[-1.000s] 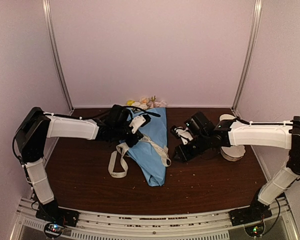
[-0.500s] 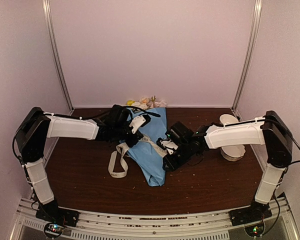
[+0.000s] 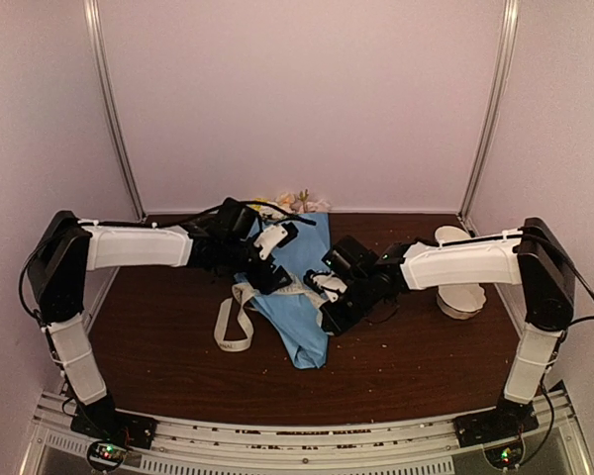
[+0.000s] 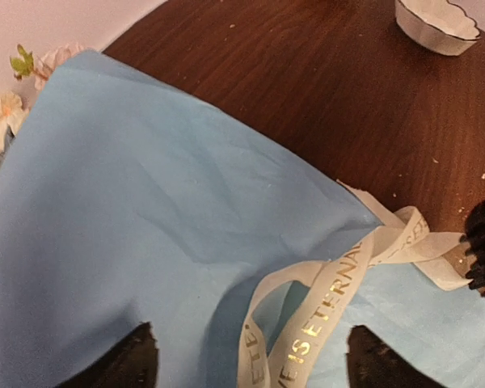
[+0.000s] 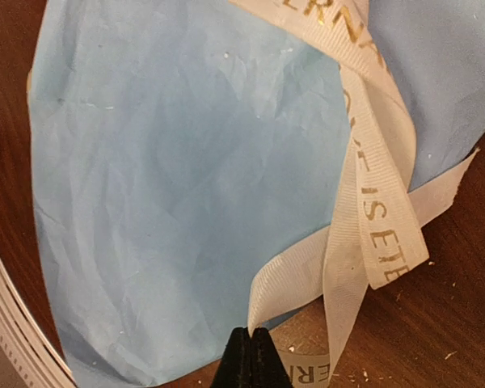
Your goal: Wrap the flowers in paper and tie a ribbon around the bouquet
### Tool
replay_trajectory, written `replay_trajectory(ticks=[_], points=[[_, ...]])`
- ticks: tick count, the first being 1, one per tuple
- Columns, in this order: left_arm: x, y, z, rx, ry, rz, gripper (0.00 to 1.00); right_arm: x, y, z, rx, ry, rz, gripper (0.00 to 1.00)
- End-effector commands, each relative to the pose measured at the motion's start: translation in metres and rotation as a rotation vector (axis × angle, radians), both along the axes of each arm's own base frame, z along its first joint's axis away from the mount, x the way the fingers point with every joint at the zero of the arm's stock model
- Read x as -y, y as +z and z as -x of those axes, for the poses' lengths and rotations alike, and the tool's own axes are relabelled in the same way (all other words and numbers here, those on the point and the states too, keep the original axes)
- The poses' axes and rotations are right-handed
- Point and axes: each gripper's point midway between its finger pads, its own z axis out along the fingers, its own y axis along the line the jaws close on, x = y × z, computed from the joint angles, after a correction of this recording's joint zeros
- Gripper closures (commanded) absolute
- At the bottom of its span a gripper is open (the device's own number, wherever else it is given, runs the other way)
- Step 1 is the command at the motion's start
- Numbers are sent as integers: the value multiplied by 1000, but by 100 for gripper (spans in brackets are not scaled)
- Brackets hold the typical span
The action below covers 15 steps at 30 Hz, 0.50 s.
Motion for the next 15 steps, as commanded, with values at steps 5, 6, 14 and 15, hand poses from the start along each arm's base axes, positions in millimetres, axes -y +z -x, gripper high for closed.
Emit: replay_trajectory(ticks=[5,6,14,15], points=[[-30,75,33,-56,67,77,3,-12,47,5,24,65,-105,100],[-42,75,41,-75,108,75,3,-13,49,6,19,74,-110,100],[-93,5,127,-305,243,96,47,-40,123,30,12,243,-336,100],[-95,2,133,-289,243,88,47,-43,138,33,22,265,-379,100]])
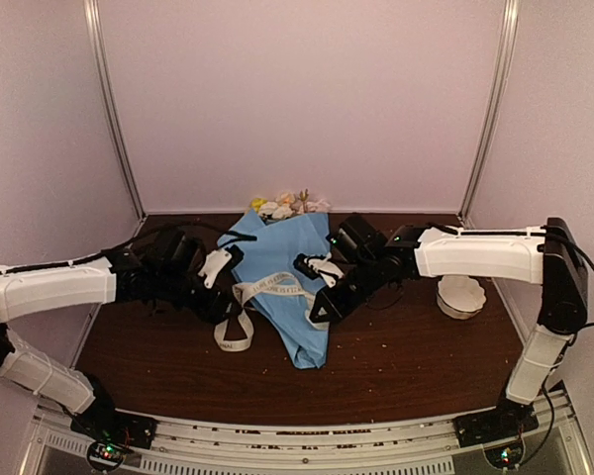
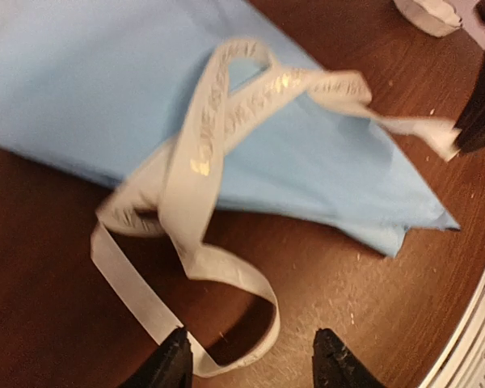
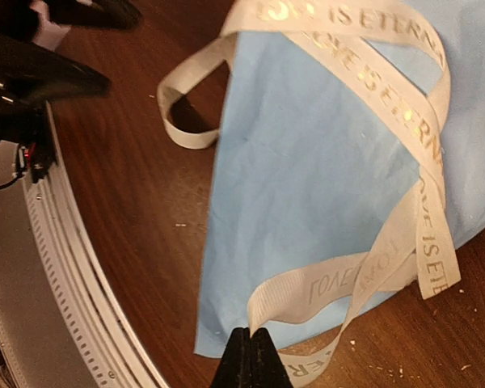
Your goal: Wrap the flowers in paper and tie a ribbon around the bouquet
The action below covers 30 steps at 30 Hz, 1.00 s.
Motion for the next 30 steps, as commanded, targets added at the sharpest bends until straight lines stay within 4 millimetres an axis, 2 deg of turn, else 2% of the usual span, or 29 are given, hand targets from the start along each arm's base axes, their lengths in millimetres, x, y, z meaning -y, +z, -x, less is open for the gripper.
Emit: replay_trajectory(ticks=[1,5,7,10,12,16,18,21,23,26,29,30], points=[[-8,-23,32,-67,43,3,45,-23,95,15,56,133,-262,100],[-29,-48,35,-39,99,-90,18,-26,134,5,95,106,-363,100],[-39,-62,30,-17,121,-159,12,-27,150,-4,109,80,-404,100],[-41,-76,19,12,120,-240,10,-31,182,-10,132,73,-497,100],[-31,-86,16,17,82,-254,9,-32,206,-16,160,57,-550,100],[-8,-101,25,12,-20,-231,9,-22,249,-40,253,-24,-609,100],[-7,-110,28,2,-32,-245,9,-17,259,-54,285,-76,-622,100],[-19,-123,25,-4,12,-305,11,-11,269,-70,292,-123,-655,100],[-26,-130,23,0,41,-336,19,-7,280,-80,306,-152,-681,100],[-29,-138,21,6,59,-351,45,-2,292,-96,353,-193,-690,100],[-31,-145,19,8,73,-357,80,3,296,-113,381,-230,-676,100],[-33,-146,18,12,86,-363,100,4,296,-119,382,-242,-675,100]])
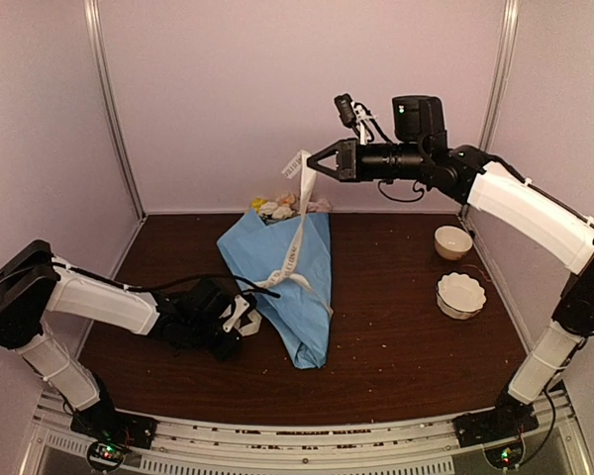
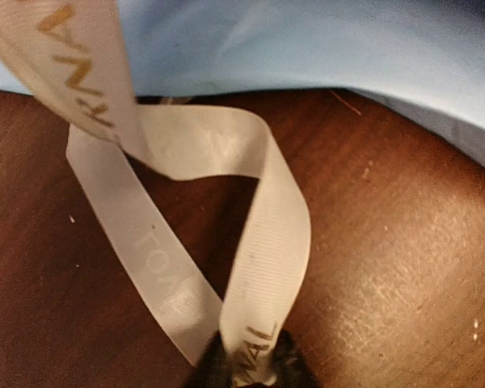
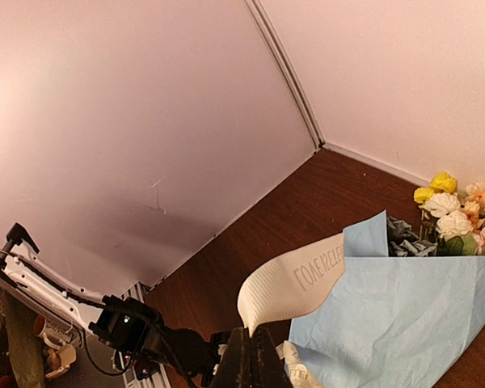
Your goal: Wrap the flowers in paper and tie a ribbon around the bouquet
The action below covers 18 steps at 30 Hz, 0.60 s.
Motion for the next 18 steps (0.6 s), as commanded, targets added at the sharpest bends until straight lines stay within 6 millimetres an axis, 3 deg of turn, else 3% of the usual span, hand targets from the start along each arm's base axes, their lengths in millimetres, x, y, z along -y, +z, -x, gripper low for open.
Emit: replay_trajectory(ticks=[1,6,12,15,18], points=[[-21,-22,-2,14,62,-82,100,9,20,-30,39,-89,-39,100],[-42,-1,-16,133,210,-70,100,27,9,-54,15,-157,-25,100],[-65,51,-20,285,338,54,100,50,-5,-67,27,-238,28,100],[-43,91,-18,346,242,158,100,33,-13,-61,23,-188,40,100],[3,149,-11,483,66,251,100,-4,-15,-47,31,-106,59,100]])
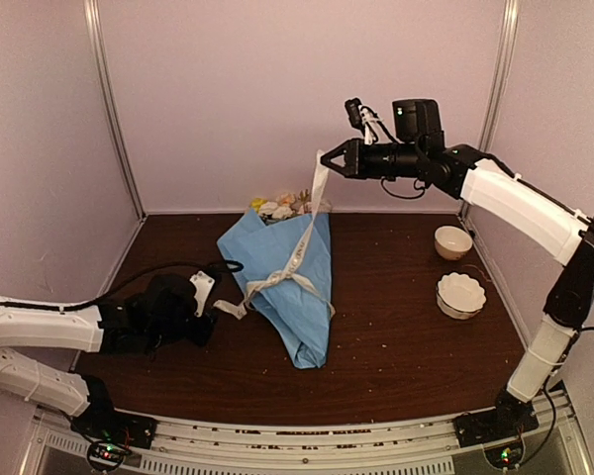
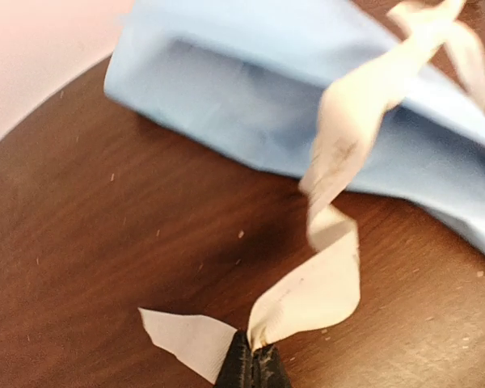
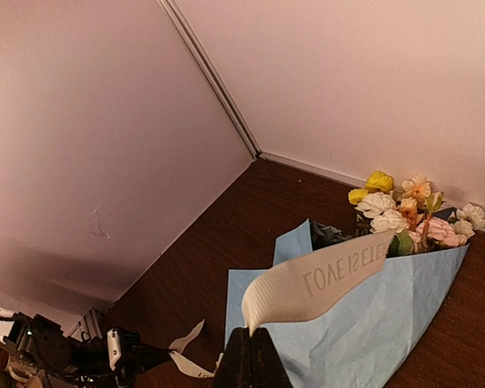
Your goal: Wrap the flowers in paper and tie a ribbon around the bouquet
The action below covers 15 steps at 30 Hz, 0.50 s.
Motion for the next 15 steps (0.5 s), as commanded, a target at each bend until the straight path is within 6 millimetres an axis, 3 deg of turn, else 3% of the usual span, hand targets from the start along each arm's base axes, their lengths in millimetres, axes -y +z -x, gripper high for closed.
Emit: replay_trajectory(ticks=[1,3,5,7,9,11,12,15], points=[[70,90,5,247,-235,118,100,-54,-2,21,27,115,29,100],[104,117,11,311,-337,158,100,-85,-1,31,38,176,37,100],[132,128,7,326,-396,161,100,-111,-4,41,46,222,52,100],[153,125,-2,315,-420,121,100,-125,4,41,59,235,45,100],[163,139,-8,343,-416,150,100,-127,2,37,48,231,47,100],[153,147,-16,364,-371,193,100,-117,2,27,52,198,57,100],[139,148,-26,350,-315,220,100,-108,4,19,55,171,63,100],[70,135,-65,268,-70,276,100,-53,6,-27,53,21,73,100]])
